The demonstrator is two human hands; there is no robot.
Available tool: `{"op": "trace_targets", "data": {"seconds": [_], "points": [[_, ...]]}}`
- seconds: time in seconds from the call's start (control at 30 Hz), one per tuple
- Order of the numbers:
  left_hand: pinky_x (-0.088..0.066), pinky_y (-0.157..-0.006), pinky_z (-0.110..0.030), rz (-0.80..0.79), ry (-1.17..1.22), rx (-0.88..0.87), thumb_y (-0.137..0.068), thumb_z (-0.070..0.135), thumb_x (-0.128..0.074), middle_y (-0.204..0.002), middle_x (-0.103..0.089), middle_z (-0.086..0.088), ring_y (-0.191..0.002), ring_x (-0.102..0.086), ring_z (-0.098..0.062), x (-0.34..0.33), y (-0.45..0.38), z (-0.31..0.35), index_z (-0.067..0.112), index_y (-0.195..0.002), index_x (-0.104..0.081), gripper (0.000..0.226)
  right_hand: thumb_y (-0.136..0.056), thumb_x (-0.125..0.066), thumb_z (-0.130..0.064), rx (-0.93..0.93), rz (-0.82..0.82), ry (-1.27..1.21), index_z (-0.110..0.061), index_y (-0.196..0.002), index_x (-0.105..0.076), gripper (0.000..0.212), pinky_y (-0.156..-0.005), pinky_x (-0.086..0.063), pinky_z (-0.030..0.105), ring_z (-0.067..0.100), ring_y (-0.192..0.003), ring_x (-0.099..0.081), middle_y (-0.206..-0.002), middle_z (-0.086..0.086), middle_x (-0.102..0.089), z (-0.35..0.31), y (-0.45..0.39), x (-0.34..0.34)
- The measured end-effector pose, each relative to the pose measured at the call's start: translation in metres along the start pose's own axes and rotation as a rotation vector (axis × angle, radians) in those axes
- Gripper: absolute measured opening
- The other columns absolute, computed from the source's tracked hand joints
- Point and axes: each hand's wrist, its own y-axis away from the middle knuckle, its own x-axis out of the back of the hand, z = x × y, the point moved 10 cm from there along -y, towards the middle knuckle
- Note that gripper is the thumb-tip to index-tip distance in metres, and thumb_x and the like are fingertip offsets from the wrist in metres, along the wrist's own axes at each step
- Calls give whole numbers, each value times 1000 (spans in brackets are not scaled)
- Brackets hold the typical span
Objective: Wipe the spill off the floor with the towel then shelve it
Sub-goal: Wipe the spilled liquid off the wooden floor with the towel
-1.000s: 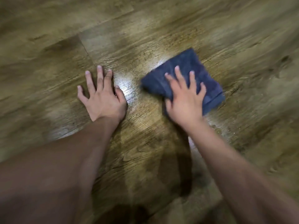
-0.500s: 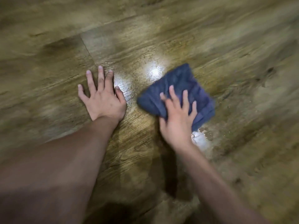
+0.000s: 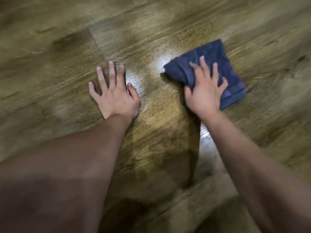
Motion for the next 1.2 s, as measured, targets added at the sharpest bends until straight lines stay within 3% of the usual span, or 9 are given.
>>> {"op": "trace_targets", "data": {"seconds": [0.1,0.23,0.43,0.57,0.67,0.8,1.07,1.2], "points": [[-6,-120,-61,8,-7,5,-94,45,-26,-169,-7,10,-157,2,-23,0,0,-1,34,-157,-27,63,-90,-55,-38,-89,-12,-35,-35,-150,-30,66,-115,-11,68,34,-154,-5,-168,-9,-9,17,-61,11],[-5,-120,-60,-5,-5,8,-94,45,-25,-169,-4,10,-156,3,-22,0,-1,0,34,-157,-26,64,-92,-54,-34,-76,-20,-48,-36,-151,-30,63,-117,-7,67,34,-154,-2,-168,-10,-7,14,-60,10],[-5,-120,-61,-4,12,0,-93,44,-27,-169,-7,10,-156,2,-23,1,-1,2,34,-156,-27,64,-84,-62,-28,22,38,-35,-34,-148,-37,69,-119,-5,65,29,-155,-4,-167,-12,-10,-23,52,-6],[-6,-120,-62,5,38,8,-94,43,-31,-169,-10,10,-156,0,-23,2,0,-1,33,-155,-31,62,-76,-66,-37,101,-50,17,-34,-148,-40,76,-118,-11,65,30,-155,-6,-167,-9,-16,-56,170,-38],[-6,-120,-62,10,39,2,-94,43,-32,-169,-11,10,-156,0,-23,2,0,1,32,-154,-32,61,-73,-67,-49,203,-101,77,-32,-147,-42,80,-115,-15,67,34,-154,-9,-167,-5,-19,-62,206,-55],[-6,-120,-62,7,33,13,-93,42,-32,-169,-10,11,-156,0,-22,2,0,-1,32,-154,-33,62,-68,-60,-58,230,-90,102,-33,-144,-42,82,-111,-19,67,36,-152,-16,-168,0,-16,-51,158,-45],[-4,-120,-61,-6,15,-1,-94,44,-27,-170,-6,10,-157,3,-24,1,2,0,32,-157,-28,64,-85,-54,-51,7,-21,4,-34,-152,-29,73,-114,-10,68,32,-154,-4,-169,-3,-2,-1,-20,-2],[-4,-120,-61,1,7,-17,-94,45,-26,-170,-6,9,-157,2,-25,2,2,0,31,-157,-26,65,-89,-50,-46,58,31,22,-33,-150,-34,64,-117,-10,66,33,-154,-7,-168,-7,-9,-1,-29,4]]}}
